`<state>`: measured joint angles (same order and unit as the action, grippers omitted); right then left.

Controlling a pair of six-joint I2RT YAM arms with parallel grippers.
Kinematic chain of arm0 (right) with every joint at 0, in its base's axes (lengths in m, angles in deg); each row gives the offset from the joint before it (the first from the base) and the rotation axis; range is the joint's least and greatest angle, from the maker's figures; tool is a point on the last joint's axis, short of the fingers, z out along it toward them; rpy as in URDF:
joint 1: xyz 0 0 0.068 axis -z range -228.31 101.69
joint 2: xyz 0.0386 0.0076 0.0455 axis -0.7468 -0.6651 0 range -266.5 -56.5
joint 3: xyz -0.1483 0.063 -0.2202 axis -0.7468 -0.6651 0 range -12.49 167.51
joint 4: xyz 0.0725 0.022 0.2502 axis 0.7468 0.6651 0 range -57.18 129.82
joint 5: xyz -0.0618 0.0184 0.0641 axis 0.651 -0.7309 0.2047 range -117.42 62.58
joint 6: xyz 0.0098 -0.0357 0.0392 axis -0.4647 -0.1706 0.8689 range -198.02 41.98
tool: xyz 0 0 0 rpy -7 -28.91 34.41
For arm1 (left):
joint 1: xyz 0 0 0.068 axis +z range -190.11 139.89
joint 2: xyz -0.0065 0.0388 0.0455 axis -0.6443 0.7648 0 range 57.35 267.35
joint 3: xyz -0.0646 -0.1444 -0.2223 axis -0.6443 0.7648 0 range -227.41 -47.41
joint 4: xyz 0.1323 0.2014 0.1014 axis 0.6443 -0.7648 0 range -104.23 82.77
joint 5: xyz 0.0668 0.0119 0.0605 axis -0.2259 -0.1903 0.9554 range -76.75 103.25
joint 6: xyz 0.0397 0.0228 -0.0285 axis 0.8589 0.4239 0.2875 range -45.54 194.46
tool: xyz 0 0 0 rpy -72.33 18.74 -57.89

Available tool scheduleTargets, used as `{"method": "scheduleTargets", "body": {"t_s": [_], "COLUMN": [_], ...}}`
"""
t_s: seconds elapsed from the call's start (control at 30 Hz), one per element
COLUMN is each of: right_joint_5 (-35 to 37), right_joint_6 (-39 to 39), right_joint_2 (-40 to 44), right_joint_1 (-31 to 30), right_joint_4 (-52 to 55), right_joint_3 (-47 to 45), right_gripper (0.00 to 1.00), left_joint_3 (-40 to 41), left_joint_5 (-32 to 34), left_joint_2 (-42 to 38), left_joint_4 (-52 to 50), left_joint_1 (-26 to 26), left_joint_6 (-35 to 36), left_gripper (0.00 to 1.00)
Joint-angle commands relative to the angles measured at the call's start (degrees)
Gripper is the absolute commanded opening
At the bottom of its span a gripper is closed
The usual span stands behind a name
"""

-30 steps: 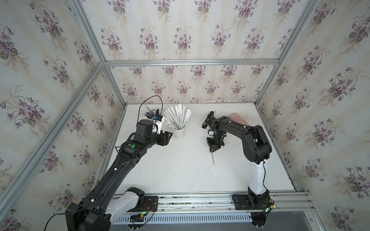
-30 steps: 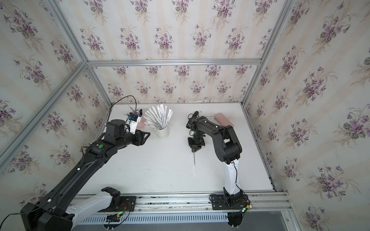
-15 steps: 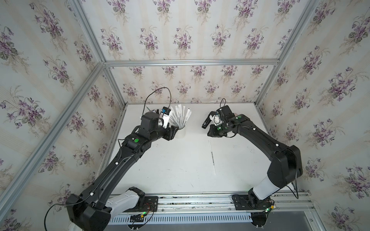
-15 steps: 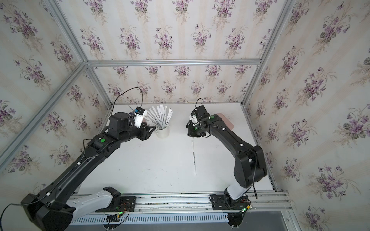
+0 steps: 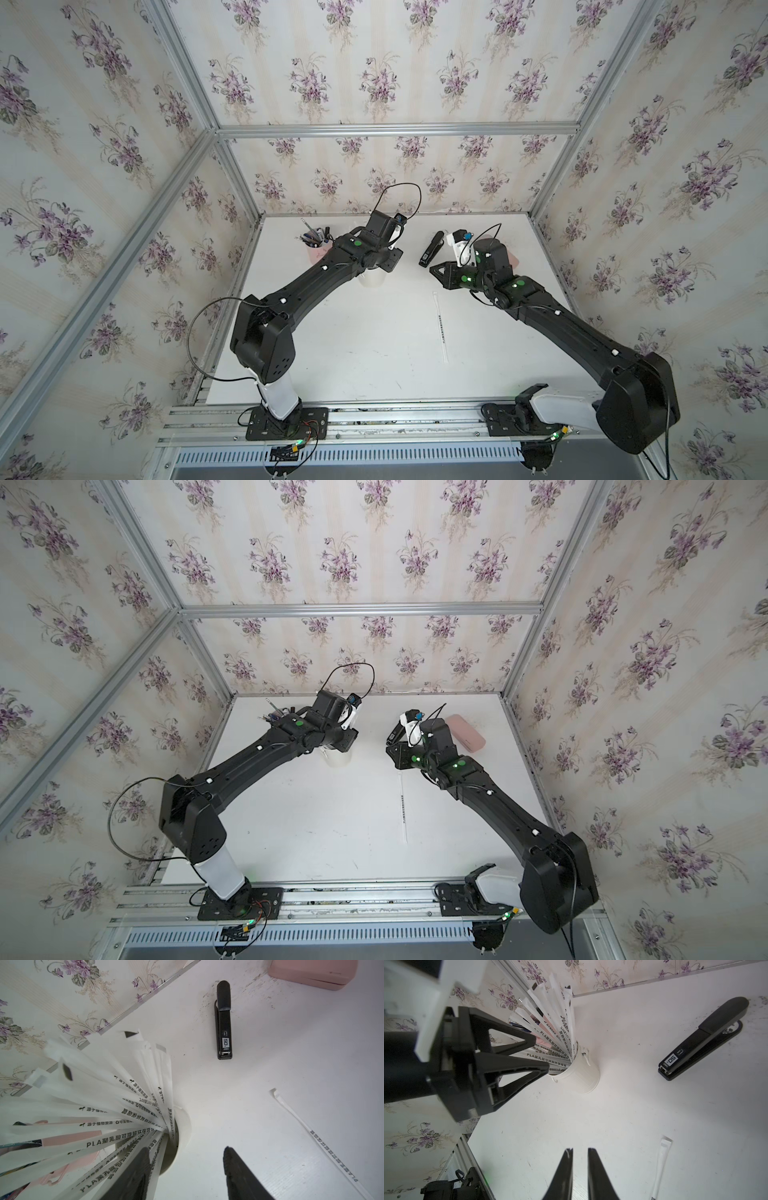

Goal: Take the straws out of the storage container
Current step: Place the straw at the center of the board, then pick up the straw from the container.

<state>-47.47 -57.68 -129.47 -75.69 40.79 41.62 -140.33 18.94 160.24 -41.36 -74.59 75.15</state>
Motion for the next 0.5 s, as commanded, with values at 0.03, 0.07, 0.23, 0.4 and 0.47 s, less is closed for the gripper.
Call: {"method": "scheduleTargets", "body": {"t_s": [0.03, 0.07, 0.23, 0.4, 0.47], "right_joint_5": [1.79, 1.88, 1.96, 2.53, 2.58], "right_joint_6": [-1.96, -2.05, -2.06, -2.58, -2.76], "right_joint_2": [0.81, 0.9, 1.25, 1.25, 1.08], "right_joint_1": [-0.06, -0.05, -0.07, -0.05, -0.05], "right_joint_4": [-1.68, -1.88, -2.99, -3.54, -3.66], "right_joint_3": [-1.43, -1.94, -3.63, -3.76, -3.69], "right_gripper": [0.19, 0.19, 0.19, 0.19, 0.19], "left_joint_3": [-4.19, -5.18, -8.5, -9.78, -10.32], "left_joint_5": [6.89, 7.59, 10.51, 11.56, 10.94], "left_joint_2": [4.4, 5.48, 9.08, 10.61, 11.15], "left_joint_4": [-3.12, -3.47, -4.23, -3.51, -3.23], "left_joint_1": [-0.32, -0.41, -0.58, -0.59, -0.59], "left_joint_6": [-1.66, -1.67, -1.39, -1.3, -1.07], "left_gripper": [0.58, 0.58, 0.58, 0.49, 0.46]}}
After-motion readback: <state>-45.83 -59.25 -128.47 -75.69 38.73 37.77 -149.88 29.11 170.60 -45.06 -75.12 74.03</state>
